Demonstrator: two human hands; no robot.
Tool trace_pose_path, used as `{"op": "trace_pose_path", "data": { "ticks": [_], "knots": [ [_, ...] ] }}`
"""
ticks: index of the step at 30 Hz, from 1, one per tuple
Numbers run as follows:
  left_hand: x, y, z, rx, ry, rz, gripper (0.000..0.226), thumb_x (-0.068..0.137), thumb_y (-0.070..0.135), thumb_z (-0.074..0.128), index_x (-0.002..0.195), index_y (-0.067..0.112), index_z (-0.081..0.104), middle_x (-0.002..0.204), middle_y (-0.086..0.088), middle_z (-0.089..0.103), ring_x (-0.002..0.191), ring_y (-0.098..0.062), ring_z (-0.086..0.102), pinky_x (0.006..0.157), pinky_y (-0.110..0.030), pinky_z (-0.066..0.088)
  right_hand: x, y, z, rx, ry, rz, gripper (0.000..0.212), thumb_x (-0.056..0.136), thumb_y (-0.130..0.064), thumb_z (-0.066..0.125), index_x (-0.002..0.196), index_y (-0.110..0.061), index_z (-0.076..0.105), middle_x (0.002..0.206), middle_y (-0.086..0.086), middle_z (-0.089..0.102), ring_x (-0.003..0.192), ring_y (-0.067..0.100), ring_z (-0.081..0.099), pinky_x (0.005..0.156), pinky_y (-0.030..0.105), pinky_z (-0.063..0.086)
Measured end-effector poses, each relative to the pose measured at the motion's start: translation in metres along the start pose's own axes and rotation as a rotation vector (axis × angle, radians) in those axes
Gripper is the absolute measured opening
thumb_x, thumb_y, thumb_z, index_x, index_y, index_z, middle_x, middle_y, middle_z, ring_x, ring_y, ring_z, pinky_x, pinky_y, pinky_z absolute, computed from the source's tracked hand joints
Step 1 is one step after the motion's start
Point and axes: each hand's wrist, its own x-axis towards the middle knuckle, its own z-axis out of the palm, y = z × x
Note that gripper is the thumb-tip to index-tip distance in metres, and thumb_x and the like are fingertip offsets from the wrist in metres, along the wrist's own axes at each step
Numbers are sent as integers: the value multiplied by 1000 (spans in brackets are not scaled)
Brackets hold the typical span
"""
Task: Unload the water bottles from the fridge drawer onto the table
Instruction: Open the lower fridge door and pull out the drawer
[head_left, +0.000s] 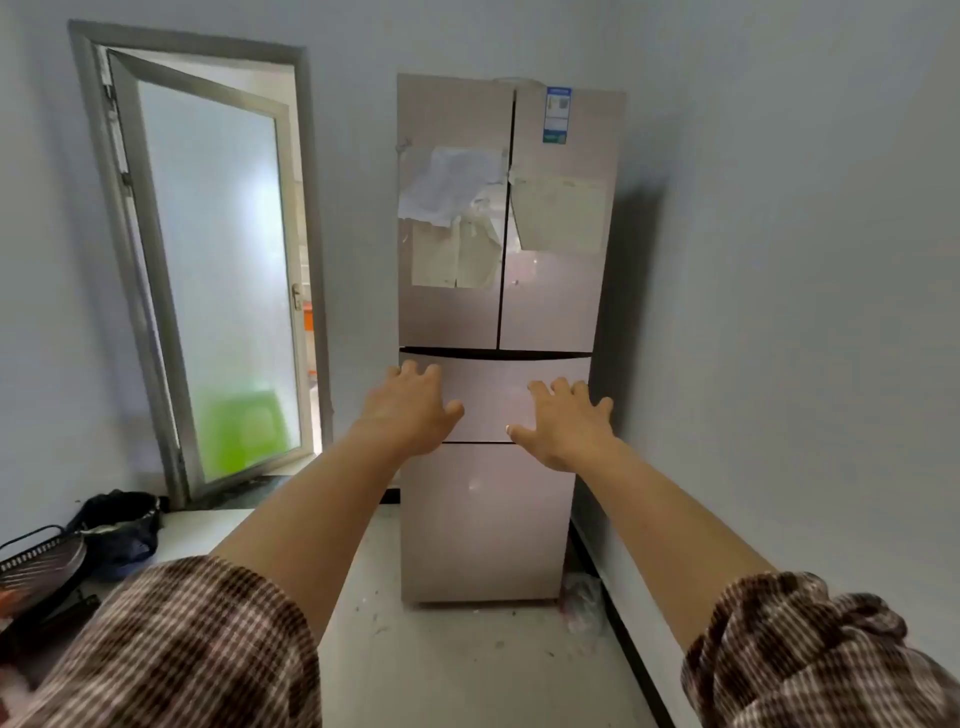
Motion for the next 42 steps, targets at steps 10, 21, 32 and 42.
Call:
{"op": "trace_pose_path", "data": {
  "ticks": [10, 21, 32, 42],
  "knots": [
    [156, -26, 60, 5, -2, -12, 52, 95, 38, 42, 140, 13, 38, 143, -12, 39, 132, -31, 34, 98, -44, 40, 162, 16, 39, -14, 5, 16, 65, 93, -53, 48, 145, -18, 30, 147, 12, 35, 137, 34, 29, 107, 58, 26],
    [325, -80, 131, -54, -5, -49, 52, 94, 41, 43, 139, 16, 38, 142, -10, 41, 130, -30, 37, 99, -44, 43, 344, -4, 99, -73, -25, -20, 64, 95, -53, 42, 146, -18, 28, 147, 11, 37, 135, 33, 32, 105, 56, 29],
    [485, -203, 221, -66, -109, -79, 52, 95, 41, 41, 140, 15, 37, 139, -11, 43, 127, -30, 40, 96, -45, 44, 519, -60, 197, -38, -101, 27, 62, 95, -49, 44, 146, -18, 28, 145, 10, 37, 135, 31, 31, 104, 53, 28],
    [577, -270, 328, -379, -289, -258, 56, 98, 37, 40, 143, 6, 31, 142, -18, 40, 127, -34, 43, 100, -43, 40, 625, -92, 294, 22, -269, 56, 66, 96, -47, 45, 149, -14, 22, 152, 10, 28, 141, 29, 24, 112, 56, 19]
  ]
}}
